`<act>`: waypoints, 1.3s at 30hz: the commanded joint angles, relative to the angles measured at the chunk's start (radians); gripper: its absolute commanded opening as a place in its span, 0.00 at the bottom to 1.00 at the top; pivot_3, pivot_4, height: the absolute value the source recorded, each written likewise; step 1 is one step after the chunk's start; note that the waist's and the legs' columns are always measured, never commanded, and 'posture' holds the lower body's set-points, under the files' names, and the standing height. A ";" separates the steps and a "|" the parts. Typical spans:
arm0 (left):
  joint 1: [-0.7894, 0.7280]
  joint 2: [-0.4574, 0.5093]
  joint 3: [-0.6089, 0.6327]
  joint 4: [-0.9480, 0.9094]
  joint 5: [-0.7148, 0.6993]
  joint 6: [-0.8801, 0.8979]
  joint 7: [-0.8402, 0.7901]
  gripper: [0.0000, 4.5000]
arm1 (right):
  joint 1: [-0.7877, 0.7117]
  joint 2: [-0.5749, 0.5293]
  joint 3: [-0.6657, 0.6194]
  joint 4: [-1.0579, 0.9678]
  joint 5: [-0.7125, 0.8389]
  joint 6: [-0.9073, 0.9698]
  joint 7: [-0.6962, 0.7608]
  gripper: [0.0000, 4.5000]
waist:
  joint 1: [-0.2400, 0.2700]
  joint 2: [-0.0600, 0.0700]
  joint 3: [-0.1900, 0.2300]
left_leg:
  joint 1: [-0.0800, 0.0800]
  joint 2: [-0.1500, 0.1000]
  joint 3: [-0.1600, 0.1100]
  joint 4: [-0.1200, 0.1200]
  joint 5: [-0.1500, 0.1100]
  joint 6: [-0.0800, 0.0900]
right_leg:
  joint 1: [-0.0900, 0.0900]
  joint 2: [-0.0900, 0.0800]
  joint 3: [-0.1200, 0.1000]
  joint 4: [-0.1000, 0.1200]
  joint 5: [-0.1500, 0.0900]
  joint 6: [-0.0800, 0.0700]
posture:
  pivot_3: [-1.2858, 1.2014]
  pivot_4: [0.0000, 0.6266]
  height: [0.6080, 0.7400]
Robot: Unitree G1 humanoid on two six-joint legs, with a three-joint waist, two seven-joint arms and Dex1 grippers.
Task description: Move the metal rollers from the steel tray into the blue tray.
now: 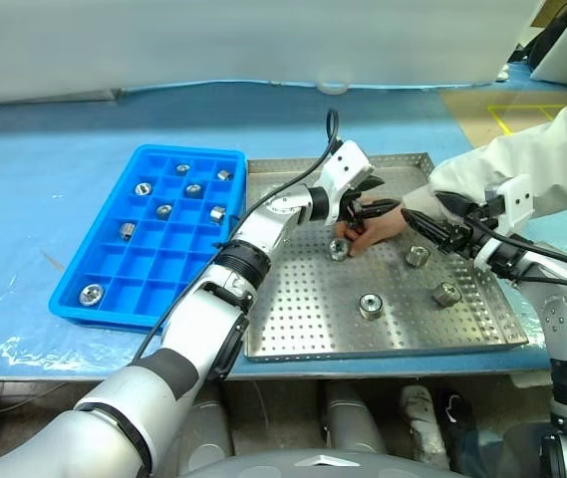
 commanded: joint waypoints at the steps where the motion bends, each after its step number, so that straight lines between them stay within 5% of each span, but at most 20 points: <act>1: -0.059 -0.044 0.032 -0.019 -0.034 -0.001 0.045 0.58 | -0.027 -0.007 -0.004 0.004 -0.013 -0.034 0.004 1.00 | 0.002 0.000 0.000 | 0.000 0.000 0.000 0.000 0.000 0.000 | 0.000 0.000 0.000 0.000 0.000 0.000 | 0.39 0.24 1.00; 8: -0.135 -0.084 0.037 0.097 -0.024 -0.093 0.082 0.58 | 0.003 -0.012 -0.020 -0.020 -0.010 -0.033 0.002 1.00 | 0.003 0.000 0.000 | -0.001 -0.001 0.000 0.000 -0.001 0.001 | 0.000 -0.001 0.000 0.000 0.000 0.000 | 0.38 0.24 1.00; 22: -0.016 -0.096 -0.073 0.315 0.104 -0.242 0.083 0.58 | 0.111 -0.026 -0.113 -0.146 0.020 -0.005 -0.049 1.00 | -0.004 0.000 0.000 | -0.001 -0.002 0.001 0.001 -0.001 0.002 | 0.000 -0.002 0.000 0.000 0.000 0.001 | 0.32 0.24 1.00; 32: -0.017 -0.070 -0.065 0.335 0.110 -0.249 0.060 0.58 | 0.312 0.033 -0.224 -0.318 0.056 0.027 -0.139 1.00 | -0.023 0.000 0.000 | -0.001 -0.002 0.003 0.000 -0.003 0.005 | 0.001 -0.002 0.001 -0.007 -0.003 0.005 | 0.28 0.24 1.00; 39: -0.007 -0.056 -0.056 0.314 0.099 -0.233 0.027 0.58 | 0.301 0.038 -0.197 -0.302 0.049 0.014 -0.157 1.00 | -0.052 0.000 0.000 | -0.001 -0.002 0.003 0.000 -0.004 0.005 | 0.001 -0.002 0.001 -0.008 -0.005 0.009 | 0.28 0.24 1.00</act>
